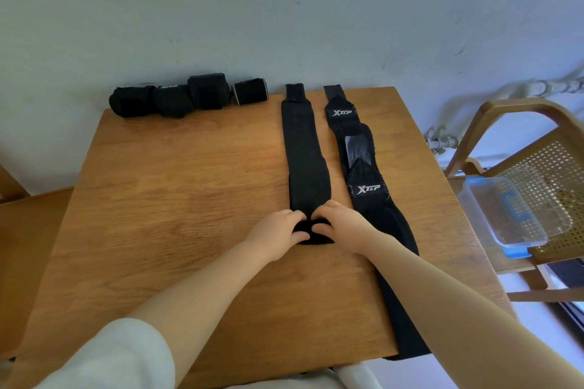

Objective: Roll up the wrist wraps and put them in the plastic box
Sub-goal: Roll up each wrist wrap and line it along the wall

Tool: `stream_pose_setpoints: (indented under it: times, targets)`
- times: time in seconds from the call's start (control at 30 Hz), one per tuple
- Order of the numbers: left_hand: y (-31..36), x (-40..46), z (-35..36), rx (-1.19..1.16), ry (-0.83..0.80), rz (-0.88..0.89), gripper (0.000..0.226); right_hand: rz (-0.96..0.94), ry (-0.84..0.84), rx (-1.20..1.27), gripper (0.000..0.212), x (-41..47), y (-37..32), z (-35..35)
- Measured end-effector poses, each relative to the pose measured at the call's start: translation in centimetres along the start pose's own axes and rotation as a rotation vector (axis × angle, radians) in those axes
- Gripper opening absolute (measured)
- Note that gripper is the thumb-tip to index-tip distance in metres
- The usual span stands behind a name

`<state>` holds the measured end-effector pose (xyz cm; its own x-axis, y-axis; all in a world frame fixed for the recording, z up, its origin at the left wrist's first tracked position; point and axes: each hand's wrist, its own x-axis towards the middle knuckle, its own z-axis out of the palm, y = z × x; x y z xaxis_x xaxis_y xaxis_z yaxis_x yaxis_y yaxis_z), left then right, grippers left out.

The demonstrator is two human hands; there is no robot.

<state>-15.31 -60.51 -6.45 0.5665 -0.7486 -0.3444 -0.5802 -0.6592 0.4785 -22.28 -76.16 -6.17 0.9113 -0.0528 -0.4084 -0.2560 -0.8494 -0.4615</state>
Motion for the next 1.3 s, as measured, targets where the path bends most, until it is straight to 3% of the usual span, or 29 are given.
stream_pose_setpoints:
  times: [0.13,0.27,0.43,0.57,0.7,0.8,0.93,1.07,1.2,1.3]
  targets:
    - [0.3,0.9,-0.4,-0.026,-0.007,-0.029,0.039,0.087,0.191,0.136,0.027,0.3,0.3,0.8]
    - [0.6,2.2,-0.5,-0.006,0.009,-0.109,0.038,0.030,0.287,-0.265,0.032,0.3,-0.2,1.2]
    - [0.2,3.4,-1.2,-0.035,0.037,-0.186,0.023,-0.070,0.156,-0.329,0.060,-0.5,0.7,1.5]
    - [0.1,3.8,-1.3,-0.034,0.070,-0.199,0.018,-0.084,0.179,-0.324,0.049,-0.2,0.6,1.0]
    - [-0.3,3.3,-0.5,0.103,0.296,0.003,0.021,-0.078,0.158,-0.319,0.050,0.4,0.7,0.3]
    - [-0.7,1.9,-0.4,0.082,0.299,0.090,0.035,-0.063,0.039,-0.241,0.051,0.5,0.5,-0.6]
    - [-1.2,-0.4,-0.2,0.182,0.080,0.108,0.056,0.018,-0.194,0.078,0.050,-0.5,-0.7,-0.7]
    - [-1.3,-2.7,0.6,0.111,0.036,0.054,0.055,0.125,-0.178,0.345,0.044,-1.2,-1.2,0.7]
    - [-0.6,-3.9,1.5,0.271,0.211,0.024,0.053,0.232,-0.197,0.400,0.033,-1.1,-1.9,1.6]
    - [0.0,-4.4,2.2,0.308,0.188,0.060,0.055,0.352,-0.179,0.404,0.036,-0.9,-2.4,1.3]
